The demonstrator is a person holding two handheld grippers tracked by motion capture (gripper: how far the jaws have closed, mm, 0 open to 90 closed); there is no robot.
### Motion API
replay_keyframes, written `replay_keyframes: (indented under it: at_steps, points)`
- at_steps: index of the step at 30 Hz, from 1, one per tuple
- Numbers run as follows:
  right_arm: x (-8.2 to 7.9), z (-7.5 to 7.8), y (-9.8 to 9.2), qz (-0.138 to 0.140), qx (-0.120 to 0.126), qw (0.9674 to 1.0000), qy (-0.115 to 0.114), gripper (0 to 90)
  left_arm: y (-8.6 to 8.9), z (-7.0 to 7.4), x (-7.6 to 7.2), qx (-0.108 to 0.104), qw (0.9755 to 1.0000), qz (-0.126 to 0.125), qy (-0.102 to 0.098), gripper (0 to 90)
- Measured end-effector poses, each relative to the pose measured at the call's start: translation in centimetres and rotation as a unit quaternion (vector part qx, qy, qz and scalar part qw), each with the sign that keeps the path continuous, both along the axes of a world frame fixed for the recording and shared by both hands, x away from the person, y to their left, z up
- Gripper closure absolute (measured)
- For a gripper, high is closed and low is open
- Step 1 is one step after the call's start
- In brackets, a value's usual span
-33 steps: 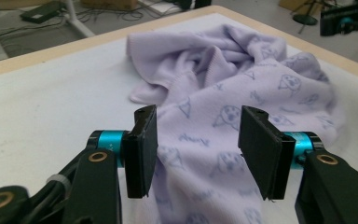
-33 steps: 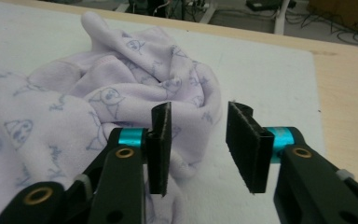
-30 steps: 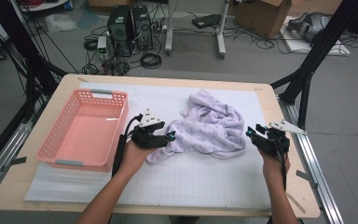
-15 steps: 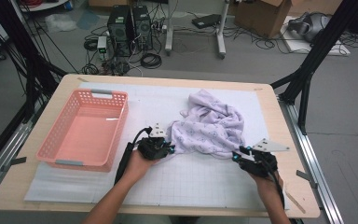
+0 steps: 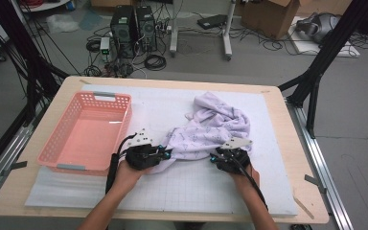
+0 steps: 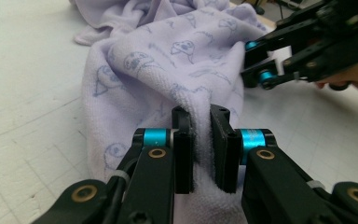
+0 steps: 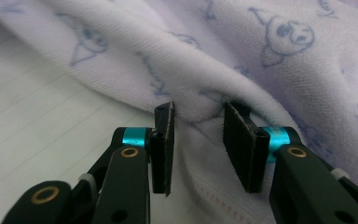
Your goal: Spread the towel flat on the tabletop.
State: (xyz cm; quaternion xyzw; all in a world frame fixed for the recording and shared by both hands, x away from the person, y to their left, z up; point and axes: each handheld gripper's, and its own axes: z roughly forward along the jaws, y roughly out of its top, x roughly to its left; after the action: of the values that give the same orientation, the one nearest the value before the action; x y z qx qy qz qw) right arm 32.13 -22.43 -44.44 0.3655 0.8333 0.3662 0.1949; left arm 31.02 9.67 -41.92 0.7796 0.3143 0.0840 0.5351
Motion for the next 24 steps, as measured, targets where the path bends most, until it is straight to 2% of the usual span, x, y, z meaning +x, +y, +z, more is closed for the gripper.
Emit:
replay_keyframes:
  at_steps: [4, 5, 6, 8, 9, 11, 14, 15, 16, 17, 18, 19, 20, 21, 22, 23, 24]
  points:
    - [0.6, -0.1, 0.7, -0.012, -0.015, 0.9998, -0.004, 64.6, -0.1, 0.1, -0.1, -0.004, 1.0000, -0.004, -0.001, 80.5]
    - [0.7, -0.1, 0.8, -0.010, -0.020, 0.9997, 0.000, 71.6, -0.1, 0.1, -0.2, -0.005, 1.0000, -0.004, -0.002, 80.5]
    - [0.7, -0.1, 0.8, -0.010, -0.020, 0.9997, 0.000, 71.6, -0.1, 0.1, -0.3, -0.005, 1.0000, -0.005, -0.002, 80.5]
    - [0.6, 0.1, 0.5, -0.002, -0.023, 0.9997, 0.008, 81.1, 0.1, 0.2, -0.4, -0.008, 1.0000, -0.004, -0.001, 80.5]
    - [0.4, 0.5, -0.1, 0.008, -0.009, 0.9997, 0.020, 83.9, 0.1, 0.2, -0.4, -0.010, 0.9999, -0.005, -0.001, 80.5]
    - [-0.4, 1.0, -1.0, 0.020, 0.007, 0.9993, 0.029, 84.4, 0.2, 0.3, -0.6, -0.011, 0.9999, -0.005, -0.001, 80.5]
    - [-2.1, 1.9, -2.8, 0.038, 0.028, 0.9984, 0.031, 85.0, 0.5, 0.0, -0.8, -0.007, 0.9999, -0.008, 0.003, 80.5]
    - [-2.1, 1.9, -2.8, 0.038, 0.028, 0.9984, 0.031, 85.0, 0.5, -0.1, -0.8, -0.009, 0.9999, -0.007, 0.006, 80.5]
    - [-2.5, 2.3, -3.6, 0.040, 0.036, 0.9979, 0.036, 85.2, 0.6, -0.2, -0.8, -0.012, 0.9999, -0.007, 0.009, 80.4]
    - [-3.5, 3.0, -5.3, 0.040, 0.043, 0.9977, 0.033, 85.5, 0.5, -0.2, -0.8, -0.015, 0.9998, -0.008, 0.011, 80.4]
    - [-3.5, 3.0, -5.3, 0.040, 0.043, 0.9977, 0.033, 85.5, 0.5, -0.1, -0.8, -0.018, 0.9997, -0.013, 0.012, 80.4]
    - [-4.1, 3.3, -6.2, 0.035, 0.045, 0.9979, 0.031, 85.6, 0.4, -0.1, -0.9, -0.022, 0.9995, -0.018, 0.015, 80.4]
    - [-5.0, 3.7, -8.4, 0.018, 0.070, 0.9971, 0.025, 86.2, 0.2, -0.1, -0.9, -0.030, 0.9991, -0.026, 0.017, 80.1]
    - [-5.2, 3.9, -9.4, 0.010, 0.085, 0.9962, 0.019, 87.6, -0.1, -0.2, -0.9, -0.031, 0.9988, -0.035, 0.018, 79.9]
    - [-5.2, 3.9, -9.4, 0.010, 0.085, 0.9962, 0.019, 87.6, -0.4, -0.3, -1.0, -0.031, 0.9986, -0.040, 0.017, 79.9]
    - [-5.5, 4.5, -10.9, -0.008, 0.111, 0.9938, 0.003, 87.7, -1.2, -0.4, -1.2, -0.021, 0.9986, -0.047, 0.014, 79.5]
    - [-5.6, 4.8, -11.3, -0.015, 0.118, 0.9928, -0.008, 87.7, -1.2, -0.4, -1.2, -0.021, 0.9986, -0.047, 0.014, 78.7]
